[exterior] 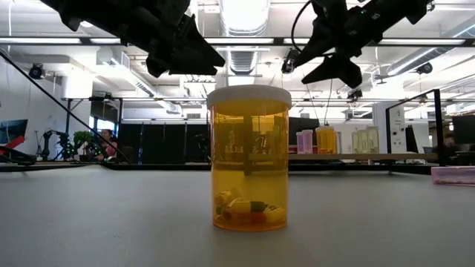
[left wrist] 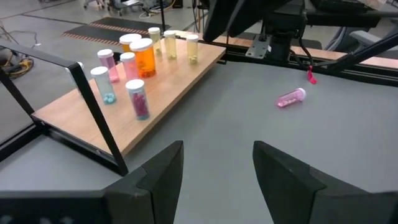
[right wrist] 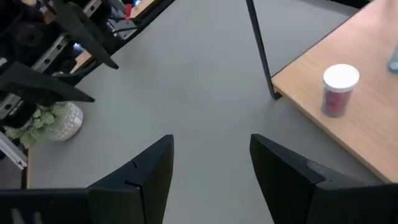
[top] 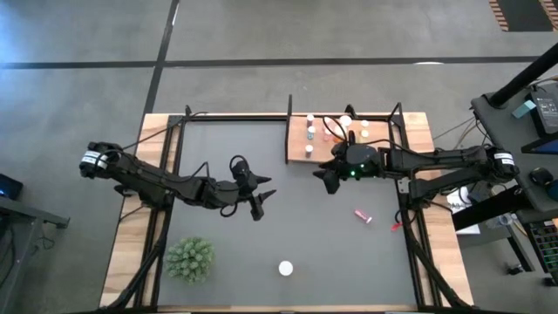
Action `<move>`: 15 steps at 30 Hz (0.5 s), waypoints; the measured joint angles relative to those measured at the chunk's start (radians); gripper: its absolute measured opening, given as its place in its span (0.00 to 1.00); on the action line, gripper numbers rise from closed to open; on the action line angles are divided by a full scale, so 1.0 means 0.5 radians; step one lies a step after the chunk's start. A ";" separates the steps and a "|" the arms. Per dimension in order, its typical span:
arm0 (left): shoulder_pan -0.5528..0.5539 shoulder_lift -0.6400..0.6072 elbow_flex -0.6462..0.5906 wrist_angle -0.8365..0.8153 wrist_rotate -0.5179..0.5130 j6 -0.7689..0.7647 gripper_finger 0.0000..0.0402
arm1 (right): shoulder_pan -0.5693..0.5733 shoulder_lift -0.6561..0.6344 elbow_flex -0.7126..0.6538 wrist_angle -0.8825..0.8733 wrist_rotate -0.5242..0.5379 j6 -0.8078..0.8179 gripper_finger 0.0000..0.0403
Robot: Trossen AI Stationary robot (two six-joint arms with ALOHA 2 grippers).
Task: Pick and place medicine bottles onto shelf by color
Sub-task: Put the pink pill bottle on the shelf aligned with the other pink pill bottles
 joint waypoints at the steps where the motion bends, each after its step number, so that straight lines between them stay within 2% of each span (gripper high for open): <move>1: 0.000 0.000 0.000 0.000 0.000 0.000 0.44 | -0.001 0.000 0.000 -0.001 0.001 0.017 0.50; 5: 0.000 0.000 0.000 -0.001 0.000 0.000 0.44 | 0.000 0.000 0.000 -0.027 -0.002 0.015 0.50; 9: 0.001 0.000 0.000 -0.001 0.000 -0.001 0.44 | 0.019 -0.002 0.000 -0.064 -0.173 -0.100 0.50; 15: 0.001 0.000 0.000 -0.002 0.000 -0.001 0.44 | 0.210 -0.004 0.000 -0.222 -0.179 -0.232 0.50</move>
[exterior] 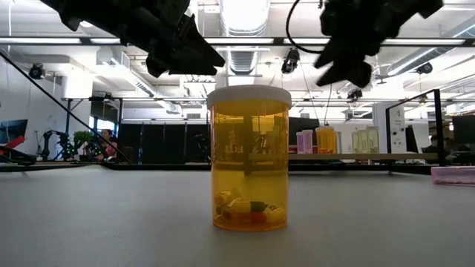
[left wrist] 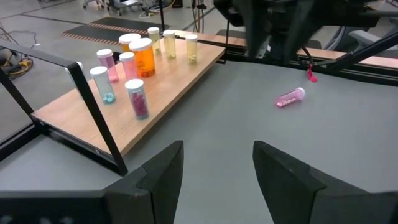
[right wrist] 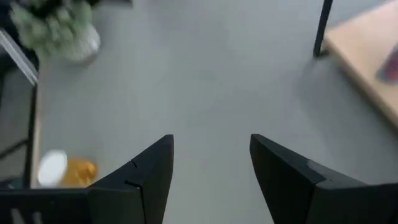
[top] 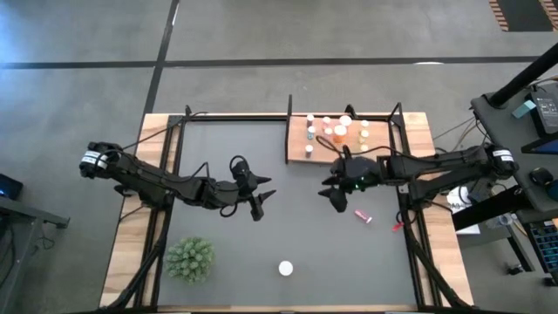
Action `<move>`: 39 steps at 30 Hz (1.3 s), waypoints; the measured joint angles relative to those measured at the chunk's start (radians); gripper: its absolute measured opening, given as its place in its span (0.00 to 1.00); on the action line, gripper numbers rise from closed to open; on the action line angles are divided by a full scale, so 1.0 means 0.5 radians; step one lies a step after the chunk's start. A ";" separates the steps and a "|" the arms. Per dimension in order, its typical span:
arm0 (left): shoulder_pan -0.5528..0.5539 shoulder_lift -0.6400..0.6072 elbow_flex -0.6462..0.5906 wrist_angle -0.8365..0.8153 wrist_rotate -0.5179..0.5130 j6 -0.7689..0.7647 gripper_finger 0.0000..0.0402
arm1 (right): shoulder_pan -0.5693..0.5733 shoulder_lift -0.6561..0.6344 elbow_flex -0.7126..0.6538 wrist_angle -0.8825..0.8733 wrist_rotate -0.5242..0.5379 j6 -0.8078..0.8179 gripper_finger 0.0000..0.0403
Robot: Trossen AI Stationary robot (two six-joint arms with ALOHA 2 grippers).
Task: Pick and place medicine bottles onto shelf by color
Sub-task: Put the pink pill bottle on the shelf aligned with the other pink pill bottles
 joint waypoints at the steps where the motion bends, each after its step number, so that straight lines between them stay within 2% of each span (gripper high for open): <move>1: 0.000 0.000 0.000 -0.001 0.000 0.000 0.44 | 0.035 0.000 0.000 -0.056 0.028 0.018 0.50; 6: 0.000 0.000 0.000 -0.001 0.000 0.000 0.44 | 0.201 0.000 0.000 -0.476 0.167 0.331 0.50; 13: 0.001 0.000 -0.001 -0.002 0.000 0.001 0.44 | 0.461 0.000 -0.001 -1.144 0.248 1.173 0.50; 17: 0.001 0.000 -0.001 -0.002 0.000 0.001 0.44 | 0.597 0.028 -0.001 -1.314 0.248 1.439 0.50; 25: 0.021 0.000 -0.002 -0.004 0.000 0.019 0.44 | 0.766 0.236 -0.002 -1.406 0.236 1.554 0.50; 30: 0.046 0.000 -0.002 -0.004 -0.001 0.019 0.44 | 0.812 0.352 -0.002 -1.406 0.139 1.472 0.50; 39: 0.086 0.000 -0.002 -0.002 -0.001 0.011 0.44 | 0.821 0.501 -0.035 -1.465 0.136 1.367 0.50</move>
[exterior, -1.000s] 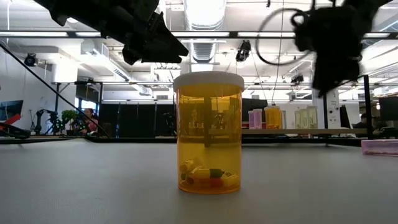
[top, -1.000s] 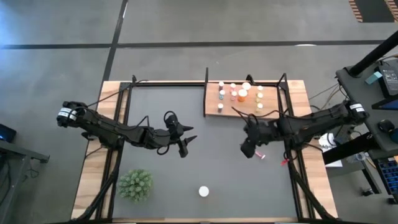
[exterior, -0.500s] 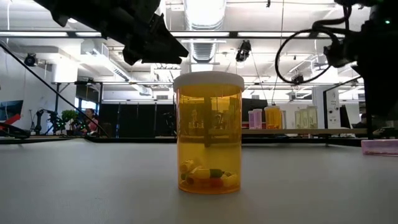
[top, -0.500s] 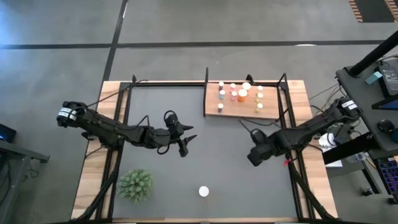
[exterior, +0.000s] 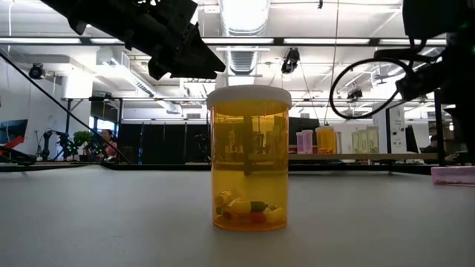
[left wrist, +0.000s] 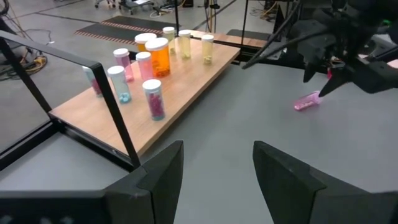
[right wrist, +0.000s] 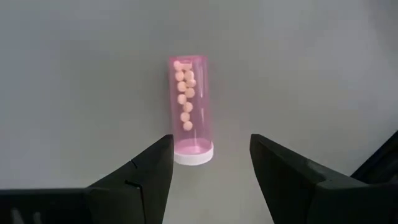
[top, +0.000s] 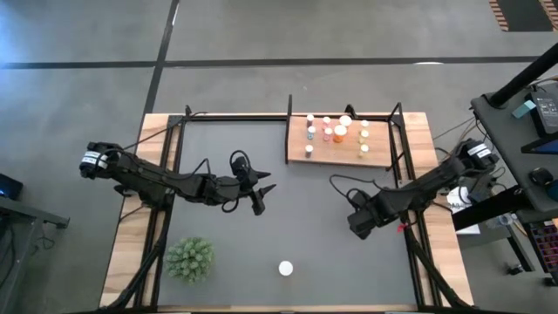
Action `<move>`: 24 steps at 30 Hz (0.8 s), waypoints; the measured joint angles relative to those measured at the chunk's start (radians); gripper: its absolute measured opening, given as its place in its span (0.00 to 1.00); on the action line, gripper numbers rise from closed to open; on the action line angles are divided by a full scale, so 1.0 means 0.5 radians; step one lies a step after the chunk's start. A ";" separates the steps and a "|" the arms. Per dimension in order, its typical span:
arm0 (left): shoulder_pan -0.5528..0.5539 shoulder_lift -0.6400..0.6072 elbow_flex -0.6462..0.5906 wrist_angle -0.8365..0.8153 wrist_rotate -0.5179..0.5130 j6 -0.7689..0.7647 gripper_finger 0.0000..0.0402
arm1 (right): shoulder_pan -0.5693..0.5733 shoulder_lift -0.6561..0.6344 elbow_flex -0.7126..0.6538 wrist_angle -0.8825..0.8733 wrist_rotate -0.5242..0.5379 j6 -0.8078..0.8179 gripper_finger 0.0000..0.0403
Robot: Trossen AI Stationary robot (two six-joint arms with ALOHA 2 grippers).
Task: Pick and place medicine bottles onto shelf by color
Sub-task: Put the pink pill bottle on the shelf aligned with the other pink pill bottles
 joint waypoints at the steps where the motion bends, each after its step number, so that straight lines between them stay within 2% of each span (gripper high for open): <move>1: 0.000 0.000 0.000 0.000 0.000 -0.001 0.44 | 0.000 0.008 -0.006 0.003 -0.002 -0.009 0.50; 12: 0.002 0.000 -0.001 0.002 0.000 -0.002 0.44 | -0.001 0.024 -0.154 0.253 -0.062 -0.045 0.50; 18: 0.002 0.000 -0.001 0.002 0.000 -0.002 0.44 | -0.001 0.024 -0.209 0.263 -0.063 -0.042 0.50; 24: 0.003 0.000 -0.001 0.004 0.000 -0.002 0.44 | -0.001 0.025 -0.220 0.282 -0.064 -0.062 0.41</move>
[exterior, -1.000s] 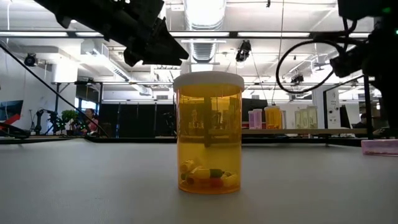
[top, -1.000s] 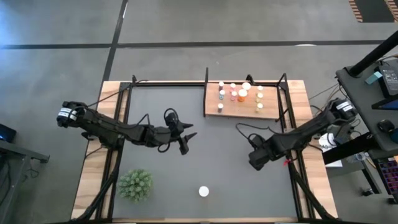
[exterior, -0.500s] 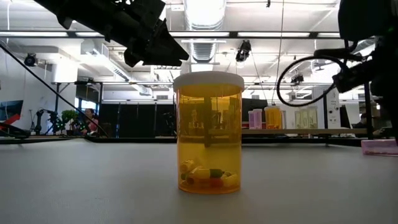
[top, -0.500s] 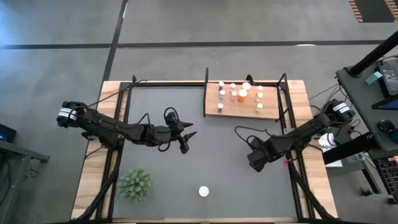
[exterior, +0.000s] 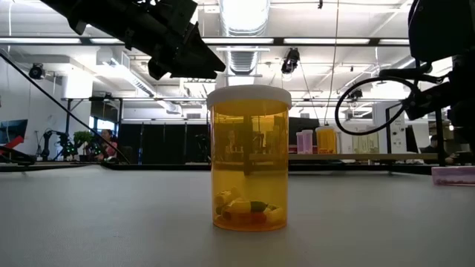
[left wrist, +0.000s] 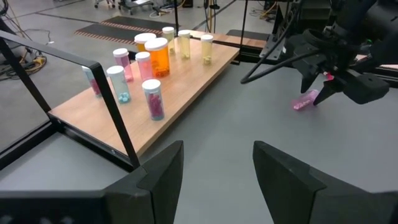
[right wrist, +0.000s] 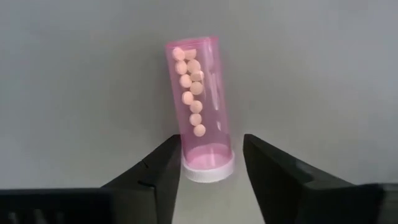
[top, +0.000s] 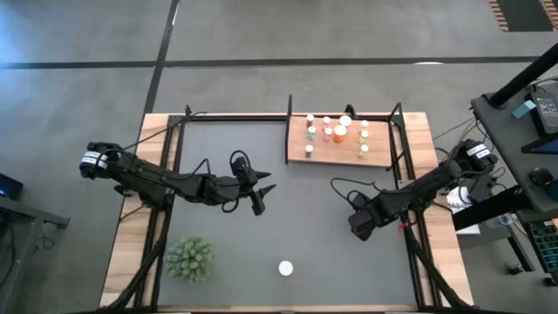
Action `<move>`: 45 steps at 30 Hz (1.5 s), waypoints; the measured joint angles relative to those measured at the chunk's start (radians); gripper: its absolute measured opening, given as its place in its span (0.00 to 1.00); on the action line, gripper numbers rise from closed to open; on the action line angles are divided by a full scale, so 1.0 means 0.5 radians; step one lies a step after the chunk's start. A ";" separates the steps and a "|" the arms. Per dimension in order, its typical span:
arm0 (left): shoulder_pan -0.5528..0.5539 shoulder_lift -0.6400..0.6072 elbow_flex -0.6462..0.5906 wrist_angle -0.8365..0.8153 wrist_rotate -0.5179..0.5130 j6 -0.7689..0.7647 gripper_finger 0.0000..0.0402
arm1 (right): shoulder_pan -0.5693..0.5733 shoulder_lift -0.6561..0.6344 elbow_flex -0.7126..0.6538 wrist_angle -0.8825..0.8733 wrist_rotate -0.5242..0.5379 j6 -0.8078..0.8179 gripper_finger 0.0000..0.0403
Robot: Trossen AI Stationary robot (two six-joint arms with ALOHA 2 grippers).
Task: Pick and place medicine bottles onto shelf by color
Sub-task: Put the pink pill bottle on the shelf aligned with the other pink pill bottles
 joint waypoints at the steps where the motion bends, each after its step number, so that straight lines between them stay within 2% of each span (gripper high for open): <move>1: 0.000 0.000 0.000 0.000 0.000 0.000 0.44 | 0.000 0.000 -0.001 0.015 0.000 -0.009 0.39; 9: 0.000 0.000 0.000 0.009 0.000 0.000 0.44 | -0.001 -0.014 0.002 0.116 0.012 -0.060 0.25; 19: 0.000 0.029 0.000 0.252 0.021 0.008 0.44 | -0.012 -0.105 0.282 0.102 -0.053 -0.327 0.27; 23: 0.000 0.102 0.000 0.405 0.123 0.209 0.44 | -0.056 -0.148 0.465 0.101 -0.053 -0.473 0.26; 31: -0.004 0.364 -0.002 0.808 0.531 0.790 0.44 | -0.182 -0.146 0.876 0.101 -0.107 -0.773 0.27; 34: -0.008 0.459 -0.002 1.109 0.558 0.972 0.44 | -0.230 -0.114 1.029 0.099 -0.149 -0.894 0.27; 37: -0.008 0.525 0.037 1.320 0.552 0.984 0.44 | -0.255 -0.073 1.163 0.103 -0.156 -0.997 0.27; 42: -0.024 0.526 0.133 1.236 0.554 0.986 0.44 | -0.300 0.013 1.323 0.069 -0.205 -1.154 0.27; 45: -0.060 0.526 0.193 1.119 0.624 0.991 0.44 | -0.334 0.078 1.414 -0.001 -0.252 -1.189 0.27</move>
